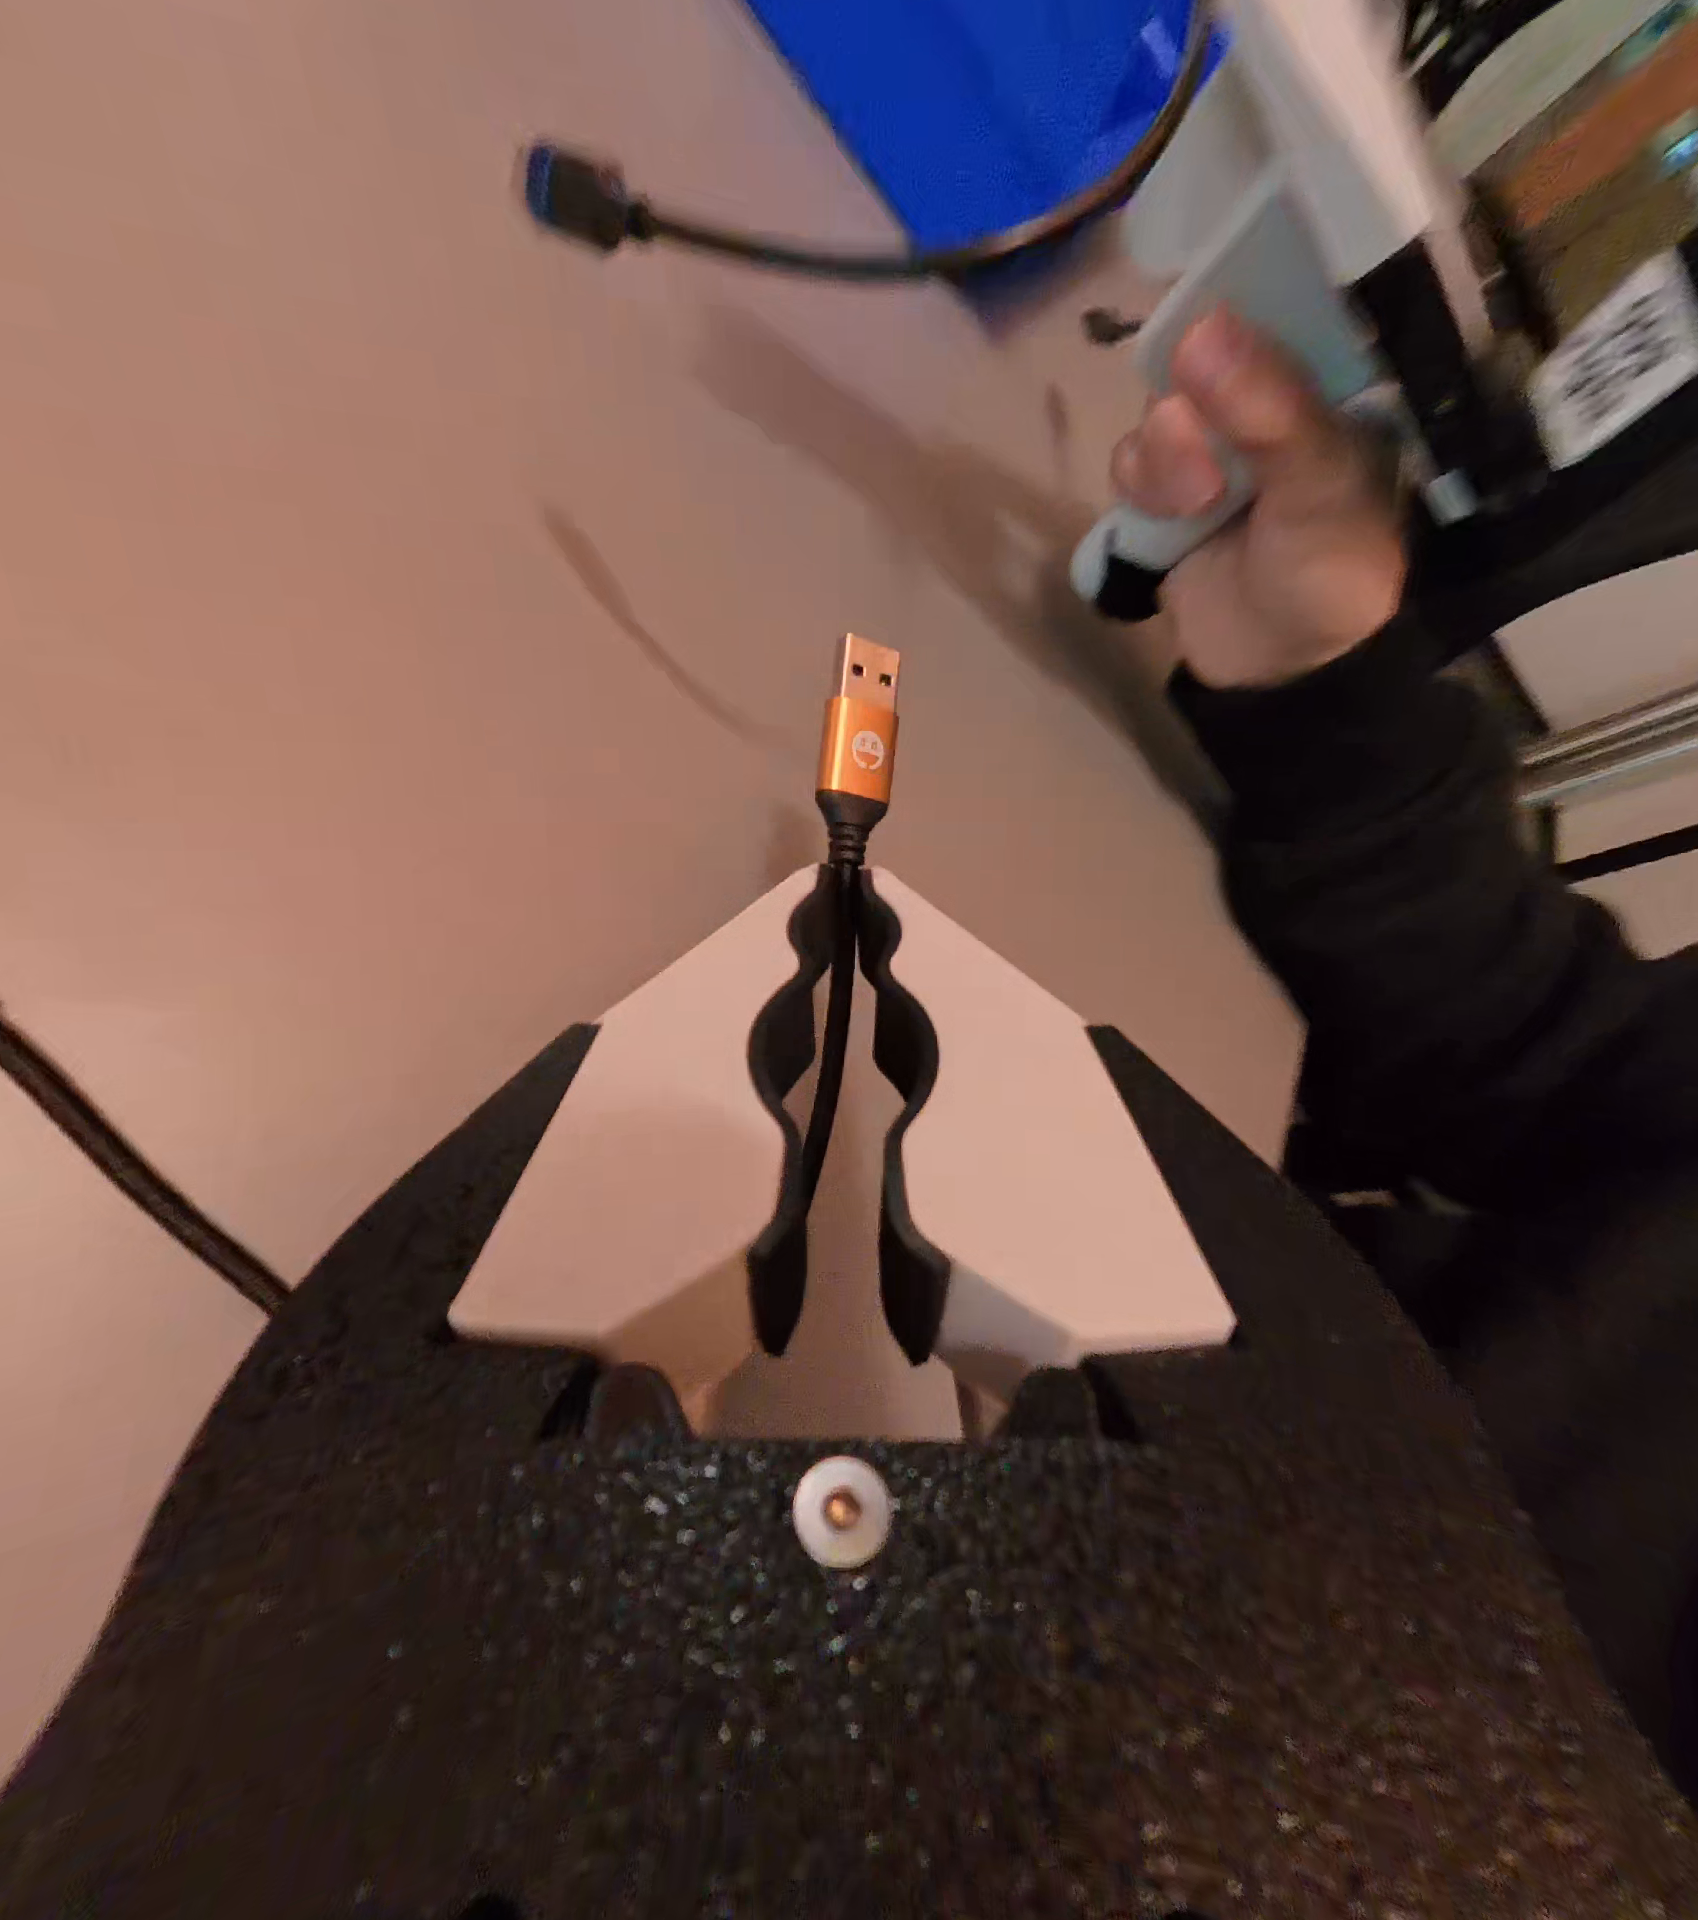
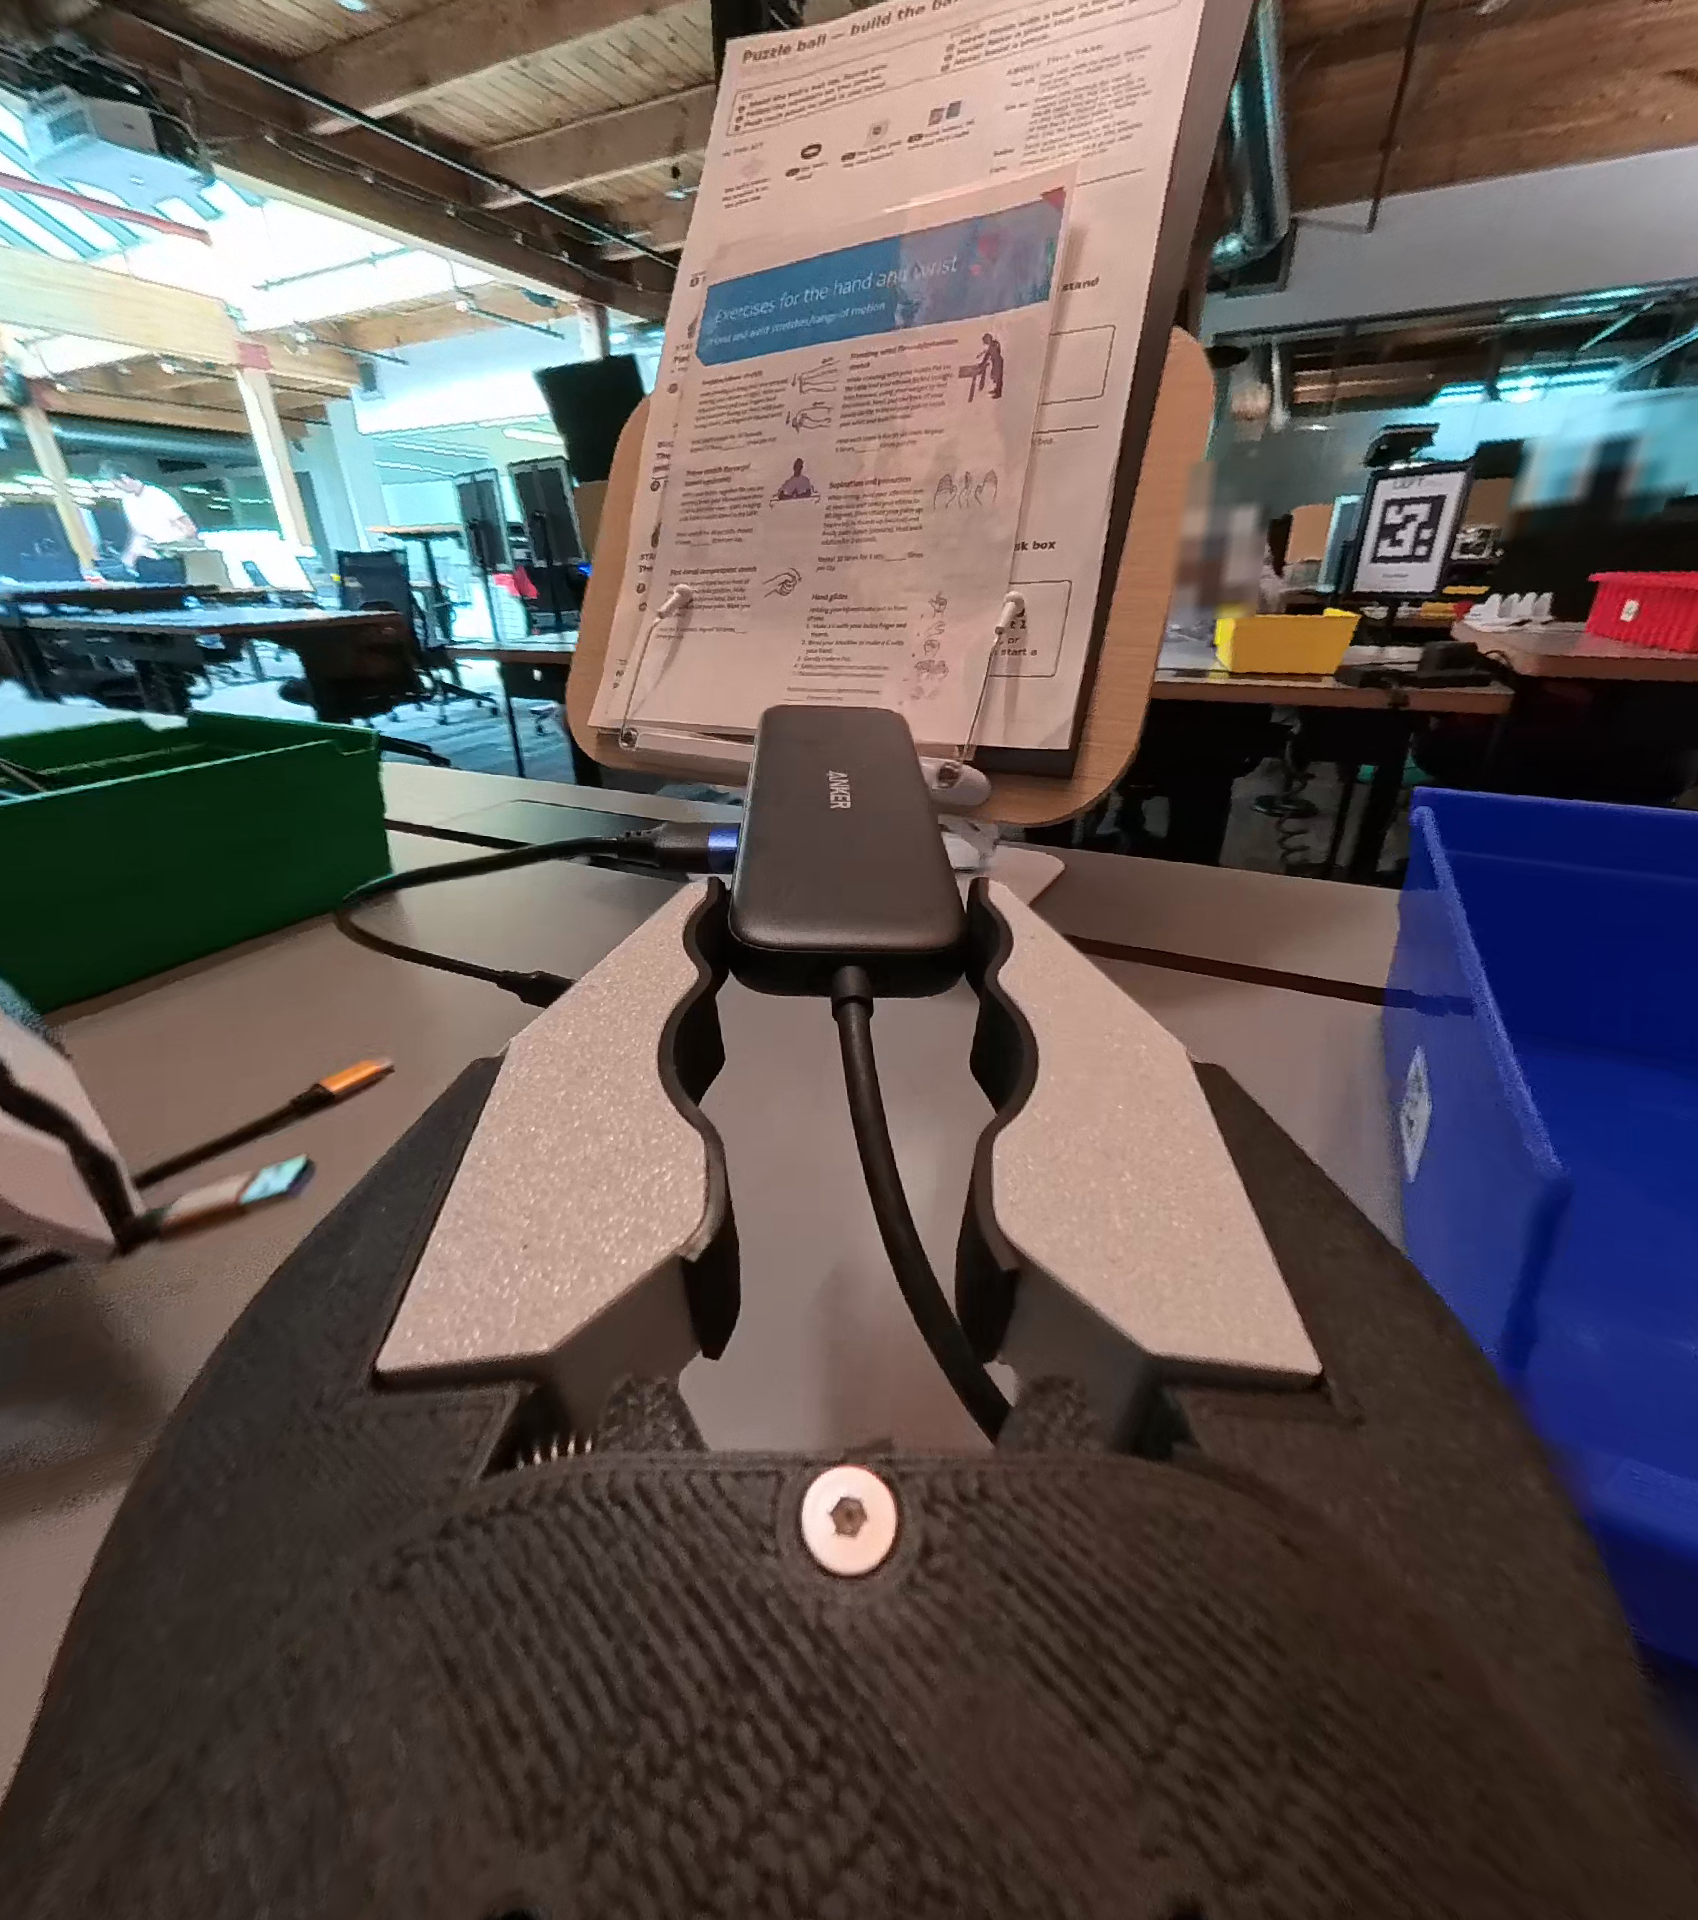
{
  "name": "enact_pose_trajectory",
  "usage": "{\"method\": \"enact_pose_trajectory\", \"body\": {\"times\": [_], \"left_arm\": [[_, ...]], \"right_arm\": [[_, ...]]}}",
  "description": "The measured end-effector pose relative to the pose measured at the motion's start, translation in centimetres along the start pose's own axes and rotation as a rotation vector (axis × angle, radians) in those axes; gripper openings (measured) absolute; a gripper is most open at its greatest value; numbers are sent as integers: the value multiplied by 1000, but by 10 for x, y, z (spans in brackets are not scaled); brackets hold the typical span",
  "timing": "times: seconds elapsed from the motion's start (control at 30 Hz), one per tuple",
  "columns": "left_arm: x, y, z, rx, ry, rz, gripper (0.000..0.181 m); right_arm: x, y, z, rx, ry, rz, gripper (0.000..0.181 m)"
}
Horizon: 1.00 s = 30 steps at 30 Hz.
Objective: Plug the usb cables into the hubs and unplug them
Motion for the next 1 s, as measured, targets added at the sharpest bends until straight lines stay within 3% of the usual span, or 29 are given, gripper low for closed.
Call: {"method": "enact_pose_trajectory", "body": {"times": [0.13,0.3,0.57,0.77,1.0], "left_arm": [[-32,22,-17,39,-37,-28,1],[-73,55,-30,-73,-168,-31,1],[-112,91,-59,-72,-381,-65,1],[-114,62,-24,-59,-310,-23,1],[-108,27,15,51,-230,58,1]], "right_arm": [[3,-3,-2,-101,-118,35,45],[7,-6,0,-178,-230,57,45],[10,-7,-2,-157,-242,69,45],[13,-8,-2,-192,-316,77,45],[12,-7,4,-94,-181,44,45]]}}
Point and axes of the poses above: each gripper's, where its closed fingertips meet, y back along the fingers, x out of its underside, z = x × y across the jaws, the point moved 10 cm from there along y, back along the fingers, and after that the axes turned 14 degrees about -y, right-handed, at the moved point
